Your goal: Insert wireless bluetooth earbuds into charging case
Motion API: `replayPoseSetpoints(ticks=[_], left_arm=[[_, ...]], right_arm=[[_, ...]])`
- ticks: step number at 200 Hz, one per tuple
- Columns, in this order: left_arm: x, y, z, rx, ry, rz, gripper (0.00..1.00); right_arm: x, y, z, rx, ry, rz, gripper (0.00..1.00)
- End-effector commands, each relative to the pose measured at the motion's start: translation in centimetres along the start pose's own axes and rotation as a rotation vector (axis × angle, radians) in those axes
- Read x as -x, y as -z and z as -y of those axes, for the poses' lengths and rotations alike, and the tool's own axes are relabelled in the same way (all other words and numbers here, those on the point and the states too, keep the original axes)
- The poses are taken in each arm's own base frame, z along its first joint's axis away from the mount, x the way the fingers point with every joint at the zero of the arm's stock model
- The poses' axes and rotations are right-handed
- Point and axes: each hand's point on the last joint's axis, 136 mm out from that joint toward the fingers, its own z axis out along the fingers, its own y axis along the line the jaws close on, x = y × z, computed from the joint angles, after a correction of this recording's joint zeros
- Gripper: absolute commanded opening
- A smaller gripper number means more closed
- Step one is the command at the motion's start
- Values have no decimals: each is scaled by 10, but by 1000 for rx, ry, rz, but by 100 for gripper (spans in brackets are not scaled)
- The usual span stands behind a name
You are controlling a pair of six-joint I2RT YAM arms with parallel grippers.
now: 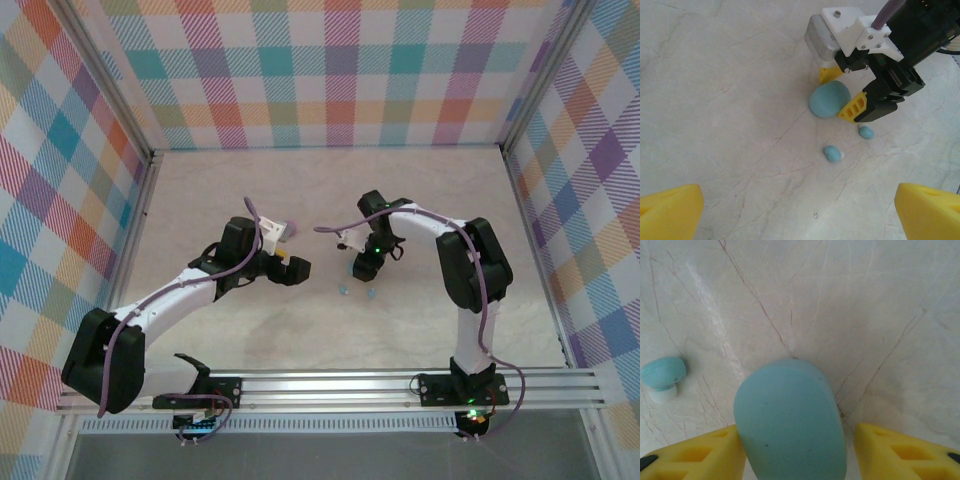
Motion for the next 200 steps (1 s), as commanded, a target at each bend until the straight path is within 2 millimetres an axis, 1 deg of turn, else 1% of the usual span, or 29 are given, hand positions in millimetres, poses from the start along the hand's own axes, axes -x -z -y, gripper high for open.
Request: replayPoseSetpoints(ticks=[1, 32, 60, 84, 104, 122, 136, 151, 159, 175, 188, 200], left_arm=[[16, 6, 9, -11, -32, 26, 98], [15, 7, 8, -3, -20, 14, 98], [16, 10, 7, 6, 14, 19, 98], [23, 17, 3, 16, 60, 52, 97], [31, 25, 1, 9, 113, 90, 96], [37, 32, 4, -16, 130, 121, 95], [41, 38, 8, -38, 131, 145, 92], [50, 49, 23, -117, 78, 185, 86], [55, 57, 36, -172, 1, 208, 84], [61, 75, 61, -259, -174, 280, 84], [64, 91, 80, -317, -311, 350, 86], [65, 100, 96, -377, -410, 375, 87]], right_arm=[[3, 8, -9, -6, 34, 8, 56], [6, 2, -14, -7, 54, 7, 53], [11, 4, -19, -2, 58, 17, 41], [22, 17, -21, -10, 39, 71, 33], [34, 30, -25, -5, 8, 138, 33], [45, 43, -29, 4, -20, 195, 32], [56, 58, -35, 29, -51, 243, 32], [68, 80, -48, 97, -77, 296, 32], [75, 94, -59, 147, -82, 326, 32], [89, 127, -81, 251, -84, 379, 32], [94, 153, -98, 308, -76, 400, 32], [96, 175, -112, 342, -61, 417, 32]])
